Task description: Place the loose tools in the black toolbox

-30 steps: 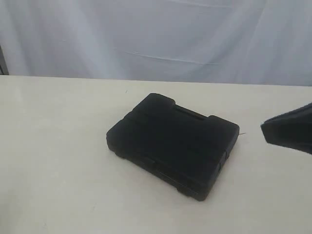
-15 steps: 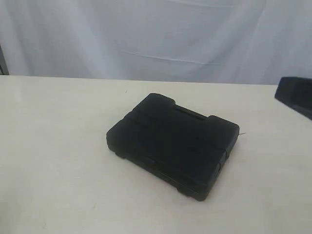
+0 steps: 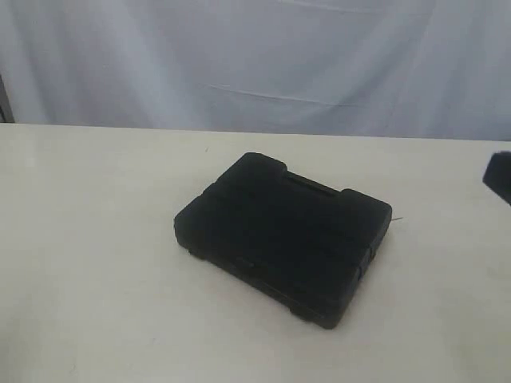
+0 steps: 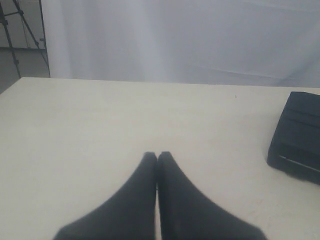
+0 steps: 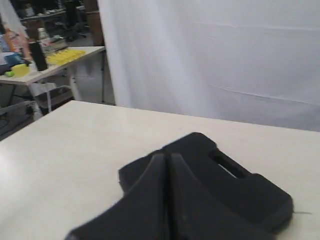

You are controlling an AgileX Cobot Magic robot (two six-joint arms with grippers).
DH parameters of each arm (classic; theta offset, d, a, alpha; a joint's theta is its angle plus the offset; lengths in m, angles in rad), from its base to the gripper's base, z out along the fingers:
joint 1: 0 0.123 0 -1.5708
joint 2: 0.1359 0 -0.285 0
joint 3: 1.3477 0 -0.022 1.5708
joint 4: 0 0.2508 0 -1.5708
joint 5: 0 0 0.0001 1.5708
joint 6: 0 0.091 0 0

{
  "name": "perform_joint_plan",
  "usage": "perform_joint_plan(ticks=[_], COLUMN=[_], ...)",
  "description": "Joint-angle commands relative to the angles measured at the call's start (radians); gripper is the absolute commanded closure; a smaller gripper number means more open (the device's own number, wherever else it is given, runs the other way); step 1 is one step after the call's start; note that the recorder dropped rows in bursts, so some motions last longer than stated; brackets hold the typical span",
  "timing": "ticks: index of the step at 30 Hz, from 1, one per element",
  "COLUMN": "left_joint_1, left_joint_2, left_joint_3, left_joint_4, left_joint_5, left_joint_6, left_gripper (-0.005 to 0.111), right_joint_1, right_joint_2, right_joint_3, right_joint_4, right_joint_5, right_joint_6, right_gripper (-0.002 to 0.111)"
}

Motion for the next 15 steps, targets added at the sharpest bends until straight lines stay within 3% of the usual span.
perform_joint_plan(ticks=[1,7,11,15], left_joint_1=[-0.002,-0.002,-0.002,-0.002], left_joint_2=[-0.003,-0.003,-0.003,-0.003], left_joint_3=[0.002,0.002,0.002,0.002], left_joint_4=[-0.002,-0.002,-0.002,-0.002], left_joint_5=[0.001,0.001,0.001,0.001], left_joint_6=[-0.001,-0.001,-0.001,-0.001], left_gripper=[0.107,0.107,0.107,0.107], right_joint_1=[-0.128,-0.270,-0.274,-0.274], right_joint_2=[-0.087,-0.241,-0.271,-0.272], right_joint_3=[0.139,0.280,0.337,0.418], right_joint_4=[-0.010,-0.006,-0.023,-0.213], right_joint_5=[-0.083,-0.156,-0.198,-0.230], right_joint_6=[-0.007,0.045,-0.001,0.066], right_gripper=[0.109,0.109,0.109,0.109])
